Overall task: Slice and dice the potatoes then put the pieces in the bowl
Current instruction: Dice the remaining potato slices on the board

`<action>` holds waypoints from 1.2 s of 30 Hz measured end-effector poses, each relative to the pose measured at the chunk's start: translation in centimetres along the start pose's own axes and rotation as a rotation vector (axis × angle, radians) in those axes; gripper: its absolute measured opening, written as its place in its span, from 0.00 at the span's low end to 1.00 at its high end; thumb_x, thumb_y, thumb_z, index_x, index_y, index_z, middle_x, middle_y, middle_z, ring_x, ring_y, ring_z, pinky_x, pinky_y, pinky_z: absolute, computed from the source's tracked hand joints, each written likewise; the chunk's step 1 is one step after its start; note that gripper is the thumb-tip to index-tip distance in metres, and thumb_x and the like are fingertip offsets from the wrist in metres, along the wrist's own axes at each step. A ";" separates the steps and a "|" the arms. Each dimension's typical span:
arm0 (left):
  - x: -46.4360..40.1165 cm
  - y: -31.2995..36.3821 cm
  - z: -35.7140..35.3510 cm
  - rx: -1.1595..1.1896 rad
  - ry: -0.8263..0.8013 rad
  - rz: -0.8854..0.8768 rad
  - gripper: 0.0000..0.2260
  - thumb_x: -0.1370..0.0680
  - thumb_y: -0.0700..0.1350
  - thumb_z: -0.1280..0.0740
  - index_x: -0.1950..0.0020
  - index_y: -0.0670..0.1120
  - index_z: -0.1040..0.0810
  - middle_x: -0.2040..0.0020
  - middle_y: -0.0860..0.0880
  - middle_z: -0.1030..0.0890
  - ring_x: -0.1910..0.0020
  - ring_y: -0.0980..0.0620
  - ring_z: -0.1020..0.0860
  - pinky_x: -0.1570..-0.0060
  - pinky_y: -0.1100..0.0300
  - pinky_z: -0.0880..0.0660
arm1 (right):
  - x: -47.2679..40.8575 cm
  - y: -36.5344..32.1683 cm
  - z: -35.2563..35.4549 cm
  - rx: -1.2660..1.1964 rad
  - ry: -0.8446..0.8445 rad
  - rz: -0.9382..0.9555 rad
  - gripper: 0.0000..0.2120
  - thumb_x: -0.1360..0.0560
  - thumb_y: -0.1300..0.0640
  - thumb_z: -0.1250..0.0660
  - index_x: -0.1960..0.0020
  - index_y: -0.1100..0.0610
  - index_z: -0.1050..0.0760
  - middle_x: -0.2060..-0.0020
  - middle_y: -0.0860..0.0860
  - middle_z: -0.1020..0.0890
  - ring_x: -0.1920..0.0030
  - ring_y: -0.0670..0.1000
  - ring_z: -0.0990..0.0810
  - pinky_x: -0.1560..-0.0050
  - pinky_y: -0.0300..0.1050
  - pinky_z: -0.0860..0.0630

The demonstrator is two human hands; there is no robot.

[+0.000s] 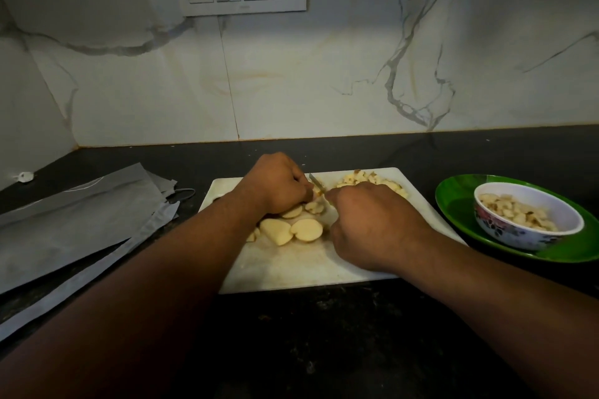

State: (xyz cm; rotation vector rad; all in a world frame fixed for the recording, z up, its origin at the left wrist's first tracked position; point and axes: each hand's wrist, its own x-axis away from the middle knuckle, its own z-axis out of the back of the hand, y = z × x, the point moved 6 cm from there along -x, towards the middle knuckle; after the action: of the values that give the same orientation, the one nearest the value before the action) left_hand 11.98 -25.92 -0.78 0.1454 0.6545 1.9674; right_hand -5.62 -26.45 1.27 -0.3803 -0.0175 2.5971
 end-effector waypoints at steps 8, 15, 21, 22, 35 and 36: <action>0.0 -0.1 0.0 0.032 -0.011 0.010 0.05 0.24 0.48 0.23 0.55 0.47 0.10 0.52 0.54 0.12 0.50 0.57 0.17 0.42 0.55 0.18 | 2.6 -0.8 2.5 0.050 -0.081 0.019 0.15 0.27 0.50 0.37 0.42 0.48 0.23 0.49 0.47 0.20 0.51 0.49 0.23 0.53 0.43 0.23; 0.3 -0.8 0.8 0.118 -0.041 0.000 0.05 0.28 0.50 0.19 0.55 0.52 0.12 0.50 0.56 0.13 0.47 0.60 0.18 0.40 0.59 0.22 | 1.6 0.4 3.8 0.011 0.038 -0.039 0.17 0.26 0.51 0.37 0.38 0.48 0.22 0.49 0.48 0.17 0.53 0.48 0.21 0.52 0.47 0.20; 0.1 -1.1 0.9 0.064 -0.095 -0.041 0.06 0.24 0.46 0.22 0.48 0.51 0.11 0.44 0.56 0.14 0.44 0.59 0.18 0.37 0.61 0.25 | 0.1 0.6 1.2 -0.042 0.027 -0.002 0.20 0.26 0.53 0.38 0.35 0.46 0.24 0.49 0.47 0.17 0.51 0.48 0.20 0.51 0.47 0.19; 0.1 -1.1 0.9 0.063 -0.089 -0.046 0.05 0.24 0.46 0.22 0.48 0.52 0.11 0.44 0.56 0.13 0.44 0.59 0.18 0.36 0.61 0.25 | 0.0 0.5 0.9 -0.042 0.024 0.005 0.20 0.26 0.53 0.39 0.35 0.46 0.24 0.51 0.47 0.17 0.53 0.48 0.20 0.52 0.47 0.19; 0.1 -0.6 0.6 0.024 -0.014 -0.060 0.06 0.24 0.47 0.22 0.48 0.49 0.11 0.47 0.55 0.13 0.46 0.59 0.18 0.37 0.59 0.23 | 1.9 1.5 4.6 -0.015 -0.026 0.055 0.19 0.28 0.51 0.33 0.38 0.45 0.20 0.60 0.40 0.20 0.57 0.43 0.24 0.57 0.40 0.25; 0.1 -0.5 0.6 0.024 -0.010 -0.060 0.06 0.24 0.47 0.23 0.48 0.49 0.11 0.46 0.54 0.13 0.46 0.59 0.18 0.37 0.60 0.23 | 2.0 1.8 4.9 -0.020 -0.021 0.050 0.19 0.28 0.50 0.33 0.38 0.44 0.20 0.62 0.38 0.22 0.59 0.42 0.26 0.58 0.40 0.28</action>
State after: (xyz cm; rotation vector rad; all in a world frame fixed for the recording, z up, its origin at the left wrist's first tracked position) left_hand 12.54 -25.40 -0.58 0.1482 0.6688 1.9003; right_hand -9.52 -26.70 5.29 -0.3648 -0.0419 2.6525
